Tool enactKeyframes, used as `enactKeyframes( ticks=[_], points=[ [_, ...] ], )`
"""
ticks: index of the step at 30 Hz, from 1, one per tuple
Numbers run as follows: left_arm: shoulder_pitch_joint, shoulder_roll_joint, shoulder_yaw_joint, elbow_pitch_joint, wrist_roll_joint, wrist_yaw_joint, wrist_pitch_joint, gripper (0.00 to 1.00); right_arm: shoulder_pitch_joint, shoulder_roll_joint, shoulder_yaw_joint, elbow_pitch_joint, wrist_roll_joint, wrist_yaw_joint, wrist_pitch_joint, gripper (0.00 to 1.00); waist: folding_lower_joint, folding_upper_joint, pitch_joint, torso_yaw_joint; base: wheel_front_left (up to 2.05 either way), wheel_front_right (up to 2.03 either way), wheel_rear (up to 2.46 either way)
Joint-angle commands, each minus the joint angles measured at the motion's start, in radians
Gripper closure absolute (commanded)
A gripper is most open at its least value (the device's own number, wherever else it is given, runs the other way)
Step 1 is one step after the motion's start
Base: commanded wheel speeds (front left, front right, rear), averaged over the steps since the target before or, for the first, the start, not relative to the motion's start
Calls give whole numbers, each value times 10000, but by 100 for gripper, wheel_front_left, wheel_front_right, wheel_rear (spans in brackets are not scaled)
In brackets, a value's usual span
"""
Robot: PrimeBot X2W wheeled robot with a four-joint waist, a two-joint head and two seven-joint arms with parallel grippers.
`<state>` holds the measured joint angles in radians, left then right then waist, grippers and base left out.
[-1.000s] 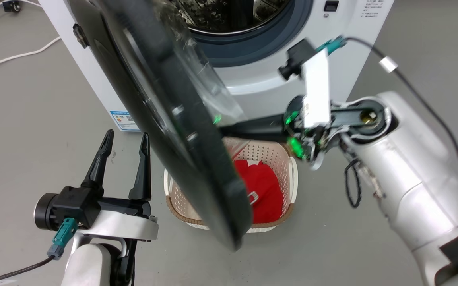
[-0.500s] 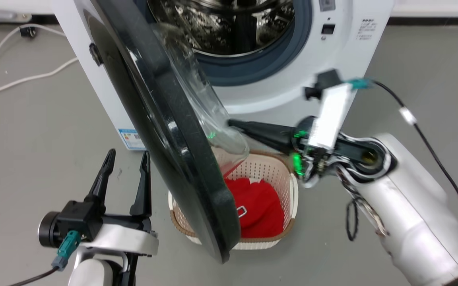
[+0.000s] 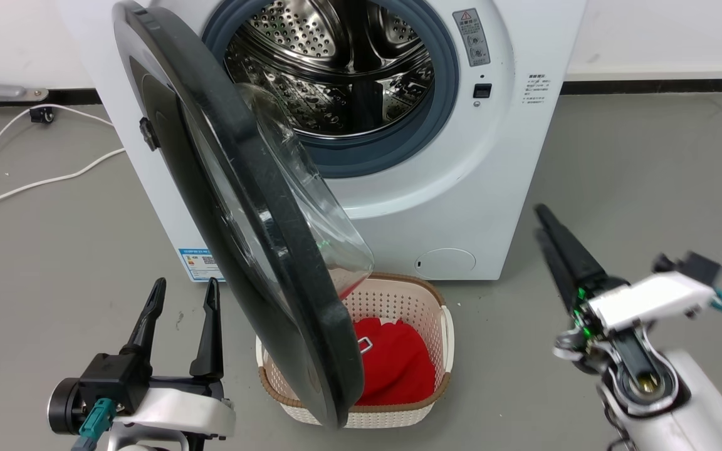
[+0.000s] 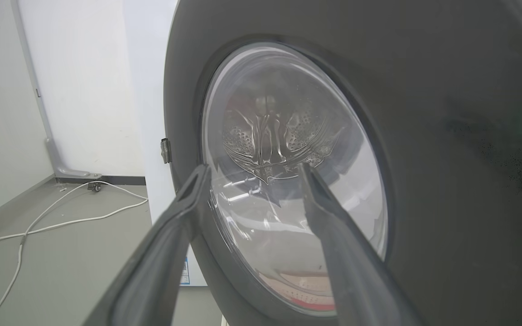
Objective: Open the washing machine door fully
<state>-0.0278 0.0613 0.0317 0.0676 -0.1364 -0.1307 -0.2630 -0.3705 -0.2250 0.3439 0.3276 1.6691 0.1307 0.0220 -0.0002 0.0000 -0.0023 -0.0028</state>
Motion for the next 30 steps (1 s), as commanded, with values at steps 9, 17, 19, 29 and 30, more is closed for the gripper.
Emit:
enactKeyframes(
  ticks=[9,17,19,29,30],
  points=[
    [92,-38,269,-60,63,-1,-22,0,1704,98,-2217,-676,-5582,0,-2862,0,2,0,-60,-106,0,0,0],
    [-35,-56,330,-66,148,-1,-22,0,2559,1395,-4153,-3528,-12799,-1,-2867,0,2,0,-12,-207,0,0,0],
    [-99,-59,331,-56,183,-1,-22,0,2874,1573,-4070,-4018,-14044,-1,-2865,0,2,0,1,-210,0,0,0],
    [-183,-63,288,-23,244,-1,-22,0,3995,1759,-3518,-3765,-16265,-3,-2859,0,2,0,29,-201,0,0,0],
    [-184,-62,288,-19,247,-1,-22,0,4024,1759,-3521,-3587,-16181,-3,-2861,0,2,0,33,-204,0,0,0]
  ],
)
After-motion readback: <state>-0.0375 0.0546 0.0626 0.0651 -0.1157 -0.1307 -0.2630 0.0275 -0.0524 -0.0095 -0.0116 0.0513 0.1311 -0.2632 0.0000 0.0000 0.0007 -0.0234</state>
